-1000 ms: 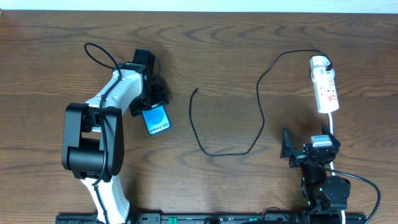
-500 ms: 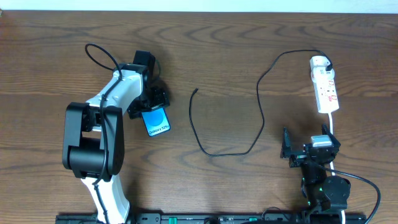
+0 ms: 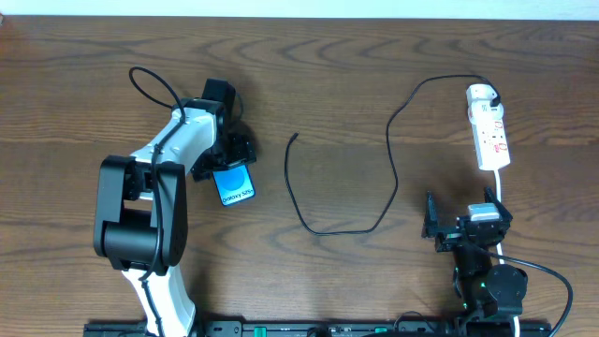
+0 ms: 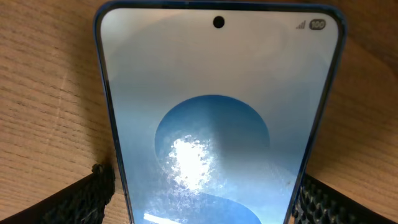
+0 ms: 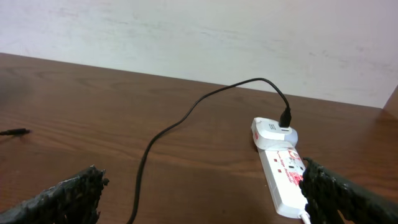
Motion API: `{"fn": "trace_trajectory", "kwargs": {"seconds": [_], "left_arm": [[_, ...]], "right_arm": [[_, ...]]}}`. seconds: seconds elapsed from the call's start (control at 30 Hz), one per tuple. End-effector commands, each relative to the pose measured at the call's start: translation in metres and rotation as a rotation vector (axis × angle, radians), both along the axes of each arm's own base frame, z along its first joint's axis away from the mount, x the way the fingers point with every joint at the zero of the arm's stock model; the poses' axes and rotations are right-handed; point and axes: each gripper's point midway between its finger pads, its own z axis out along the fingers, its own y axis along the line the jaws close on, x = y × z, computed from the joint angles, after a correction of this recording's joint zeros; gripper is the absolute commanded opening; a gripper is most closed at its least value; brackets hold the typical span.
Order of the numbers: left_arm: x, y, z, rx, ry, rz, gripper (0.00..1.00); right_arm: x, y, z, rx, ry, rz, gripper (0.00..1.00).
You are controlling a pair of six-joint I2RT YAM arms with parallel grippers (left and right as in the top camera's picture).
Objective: Plug charger to phone and switch on socket
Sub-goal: 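Hold the blue phone upright in the left gripper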
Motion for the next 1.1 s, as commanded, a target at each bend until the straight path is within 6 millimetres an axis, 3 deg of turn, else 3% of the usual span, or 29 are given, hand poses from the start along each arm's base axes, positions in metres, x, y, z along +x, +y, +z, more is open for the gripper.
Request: {"fn": "trace_trajectory", "kwargs": {"seconds": [0.0, 0.3, 0.47, 0.83, 1.07], "left_arm": [[-0.024, 0.0, -0.025, 0.045, 0.085, -0.022, 0.92], [-0.03, -0.002, -0.043, 0.054, 0.131, -0.033, 0.91], [-0.031, -0.002, -0.043, 0.054, 0.132, -0.033, 0.86], [-0.032, -0.002, -0.043, 0.055, 0.139, -0.034, 0.86], [-0.032, -0.001, -0.043, 0.064, 0.136, -0.034, 0.76]], "right_arm": [[0.0, 0.001, -0.001, 0.011, 0.001, 0.001, 0.99], [0.0, 0.001, -0.001, 0.011, 0.001, 0.001, 0.99], [0.0, 0.001, -0.001, 0.011, 0.001, 0.002, 0.99], [0.0, 0.001, -0.001, 0.011, 0.001, 0.002, 0.99], [0.0, 0.001, -0.001, 0.011, 0.001, 0.001, 0.99]]}}
